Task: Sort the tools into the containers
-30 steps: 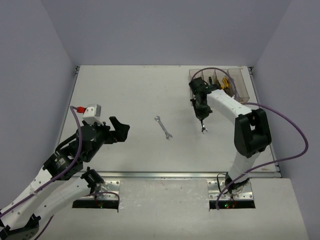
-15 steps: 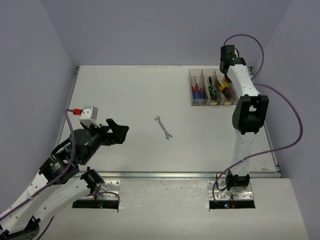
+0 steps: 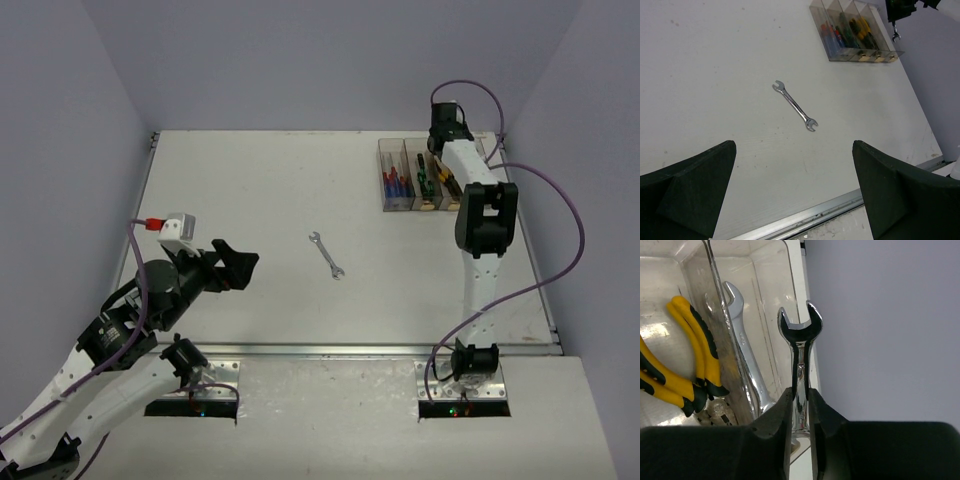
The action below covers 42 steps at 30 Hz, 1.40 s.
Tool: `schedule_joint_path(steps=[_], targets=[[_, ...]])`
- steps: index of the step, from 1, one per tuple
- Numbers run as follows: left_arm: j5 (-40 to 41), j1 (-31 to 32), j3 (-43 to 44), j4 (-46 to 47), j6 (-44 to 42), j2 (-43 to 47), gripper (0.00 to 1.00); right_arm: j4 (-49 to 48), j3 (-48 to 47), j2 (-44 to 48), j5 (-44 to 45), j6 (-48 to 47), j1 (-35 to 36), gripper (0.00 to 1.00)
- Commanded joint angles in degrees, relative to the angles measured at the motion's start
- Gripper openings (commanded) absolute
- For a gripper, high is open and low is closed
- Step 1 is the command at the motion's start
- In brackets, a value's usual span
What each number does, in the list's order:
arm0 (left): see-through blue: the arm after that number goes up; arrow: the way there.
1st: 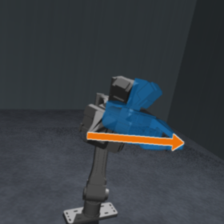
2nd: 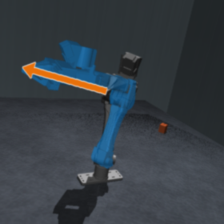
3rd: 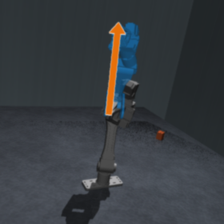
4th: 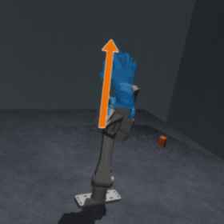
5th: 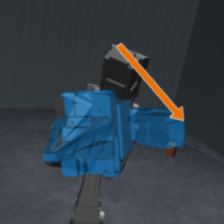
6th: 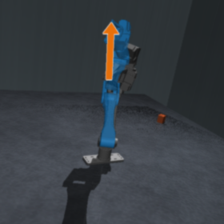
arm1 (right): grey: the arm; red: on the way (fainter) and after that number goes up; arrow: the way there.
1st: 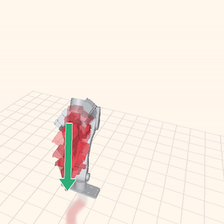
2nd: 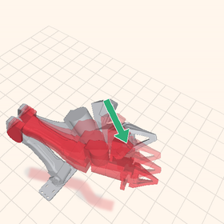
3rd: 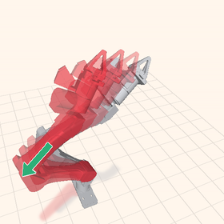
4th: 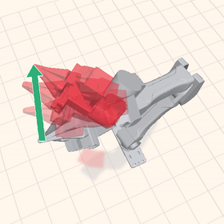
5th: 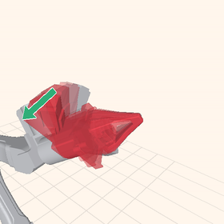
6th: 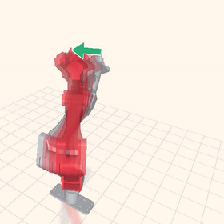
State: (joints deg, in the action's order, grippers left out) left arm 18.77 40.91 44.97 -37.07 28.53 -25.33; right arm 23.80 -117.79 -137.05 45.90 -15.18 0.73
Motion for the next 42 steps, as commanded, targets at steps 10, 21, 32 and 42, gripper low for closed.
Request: schedule_joint_path(steps=[10,21,32,42], targets=[[-0.31,0.14,0.03,2.97,-0.93,-1.32,1.00,9.86,-7.53,5.99,-2.32,11.45,0.92,0.60],[5.19,-0.47,0.73,0.75,1.35,-2.68,1.00,19.71,23.30,28.93,-35.15,35.69,23.96,0.75],[7.16,-0.83,1.08,-0.55,2.59,-4.55,1.00,22.15,16.91,12.48,-38.61,39.78,39.26,0.71],[7.16,-0.83,1.17,-0.63,2.67,-5.43,1.00,25.04,12.40,3.57,-38.26,38.30,39.44,0.43]])
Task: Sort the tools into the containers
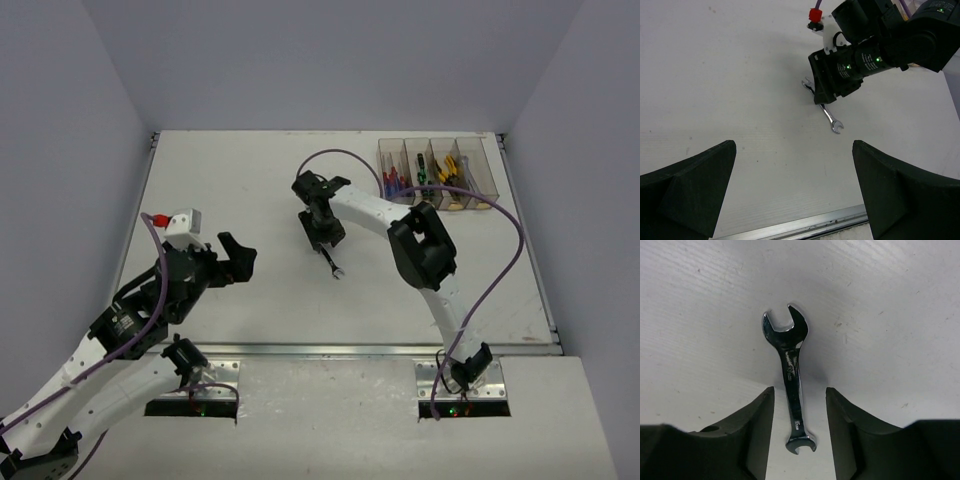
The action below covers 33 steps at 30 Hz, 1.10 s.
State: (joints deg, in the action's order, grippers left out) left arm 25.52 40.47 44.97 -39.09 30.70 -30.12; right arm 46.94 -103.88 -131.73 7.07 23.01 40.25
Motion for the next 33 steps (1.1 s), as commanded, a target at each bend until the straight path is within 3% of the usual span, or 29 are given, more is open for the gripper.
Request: schedule_joint_path(steps=[1,3,16,21,26,33], targets=[[0.33,-0.47,1.17,1.38,0.43,-0.72,1.00,2.09,-1.50,-2.10,0.74,0.03,-0.08,0.41],[0.32,-0.48,1.17,1.38,0.42,-0.57,1.00,2.28,-1.26,-2.63,0.52,-0.15,0.00,0.37],[-0.55,-0.39,1.08,1.74,0.15,0.06,1.00,5.44,-0.44,-4.93,-1.18,-1.02,0.88,0.37],[-0.71,-0.48,1.00,1.82,0.07,0.46,1.00,5.55,-2.40,-6.79,-0.21,-1.56,0.80,0.23],[-0.96,-0.39,0.93,2.05,-0.07,0.77,1.00,5.62,-4.46,-6.38,0.80,-2.10,0.80,0.01],[-1.27,-0.46,0.91,2.18,-0.27,0.89,1.00,7.42,-5.02,4.04,2.29,-4.54,-0.15,0.00]])
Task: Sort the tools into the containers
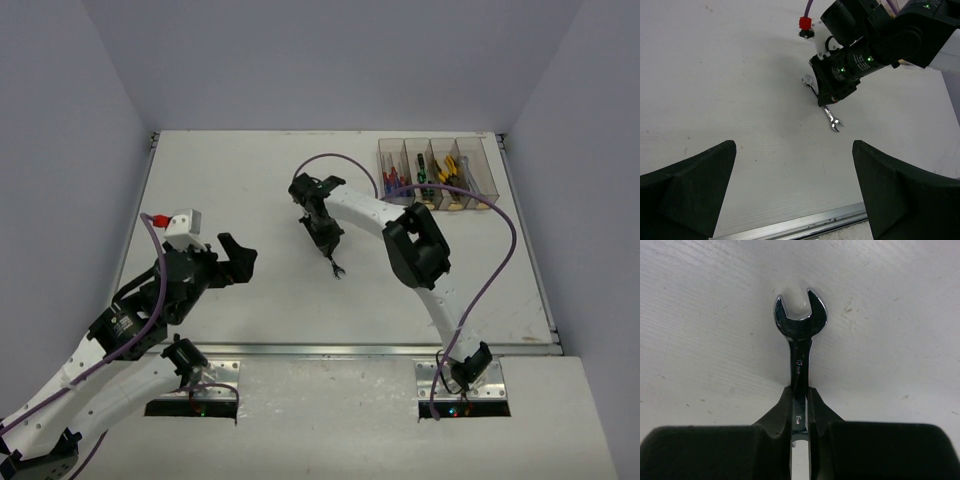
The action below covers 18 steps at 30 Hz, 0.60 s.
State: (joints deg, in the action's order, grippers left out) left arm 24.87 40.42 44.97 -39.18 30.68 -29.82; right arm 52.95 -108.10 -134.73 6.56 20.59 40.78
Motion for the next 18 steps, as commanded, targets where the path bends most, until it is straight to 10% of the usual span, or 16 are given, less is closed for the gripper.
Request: schedule_joint_path(steps=[1,18], targets=[[-0.66,-0.38,0.91,2.26,-0.21,0.66,1.00,2.18,-1.04,8.43,3.34,-2.55,-1.30,0.00],[-1.23,-0.35,0.64,2.55,-0.51,3.89,1.00,-0.79,-9.68,10.45,21.73,-23.14,-36.89,0.00]])
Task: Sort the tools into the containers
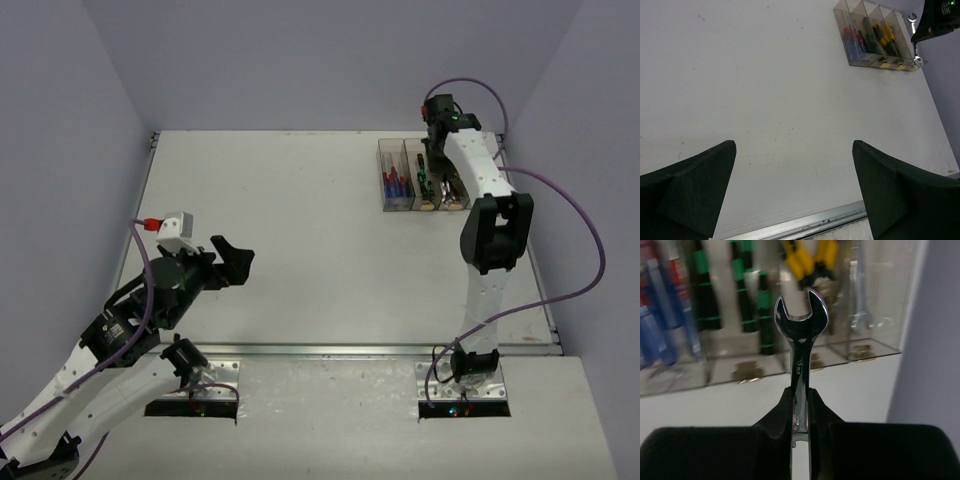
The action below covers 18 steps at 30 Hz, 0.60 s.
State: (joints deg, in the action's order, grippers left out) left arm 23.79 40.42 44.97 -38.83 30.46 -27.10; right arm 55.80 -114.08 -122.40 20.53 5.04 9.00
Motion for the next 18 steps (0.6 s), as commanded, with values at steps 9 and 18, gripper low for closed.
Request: schedule_joint_path(steps=[9,18], targets=[[-2.73,-0.39,0.29,3.31,-1.36,0.40,1.00,-23.97,-8.22,-10.78,19.15,-19.60,-9.54,0.00],[-2.57,-0.39,0.25,3.50,-1.37,0.41,1.00,-29.49,-10.89,-16.69,20.40,-22.48,-10.85,0.41]])
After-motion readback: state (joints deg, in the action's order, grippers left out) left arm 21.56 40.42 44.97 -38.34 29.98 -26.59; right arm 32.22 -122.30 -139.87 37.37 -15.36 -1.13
